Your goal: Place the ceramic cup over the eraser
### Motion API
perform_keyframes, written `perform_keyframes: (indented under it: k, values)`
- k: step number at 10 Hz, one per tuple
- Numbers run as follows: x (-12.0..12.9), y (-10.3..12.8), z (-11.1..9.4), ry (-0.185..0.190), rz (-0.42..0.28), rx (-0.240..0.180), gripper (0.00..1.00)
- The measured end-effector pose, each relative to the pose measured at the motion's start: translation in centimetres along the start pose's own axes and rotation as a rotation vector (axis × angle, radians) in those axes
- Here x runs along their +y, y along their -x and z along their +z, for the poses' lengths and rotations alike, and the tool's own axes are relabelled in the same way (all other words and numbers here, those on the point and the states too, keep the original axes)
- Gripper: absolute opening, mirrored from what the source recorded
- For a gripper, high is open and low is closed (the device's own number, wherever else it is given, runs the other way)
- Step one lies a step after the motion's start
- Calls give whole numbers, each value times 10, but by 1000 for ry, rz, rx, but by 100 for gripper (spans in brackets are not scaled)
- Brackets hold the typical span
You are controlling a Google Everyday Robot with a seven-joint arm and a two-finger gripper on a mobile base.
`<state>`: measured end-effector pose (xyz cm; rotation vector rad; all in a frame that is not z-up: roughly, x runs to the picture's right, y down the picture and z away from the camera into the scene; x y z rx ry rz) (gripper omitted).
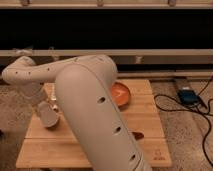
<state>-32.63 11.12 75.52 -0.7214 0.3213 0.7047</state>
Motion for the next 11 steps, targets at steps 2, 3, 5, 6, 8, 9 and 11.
perform_keyframes:
  k: [2, 3, 5, 6, 8, 9, 11]
  values:
    - [-1, -2, 0, 0, 9, -4, 80]
    - [-3, -3, -3, -2, 14, -10, 80]
    - [-9, -5, -20, -11, 20, -38, 80]
    - [-12, -6, -38, -16, 22, -66, 80]
    - [-16, -8, -58, -14, 18, -104, 80]
    - [-18, -9, -66, -7, 22, -129, 80]
    - [-20, -9, -68, -5, 24, -138, 80]
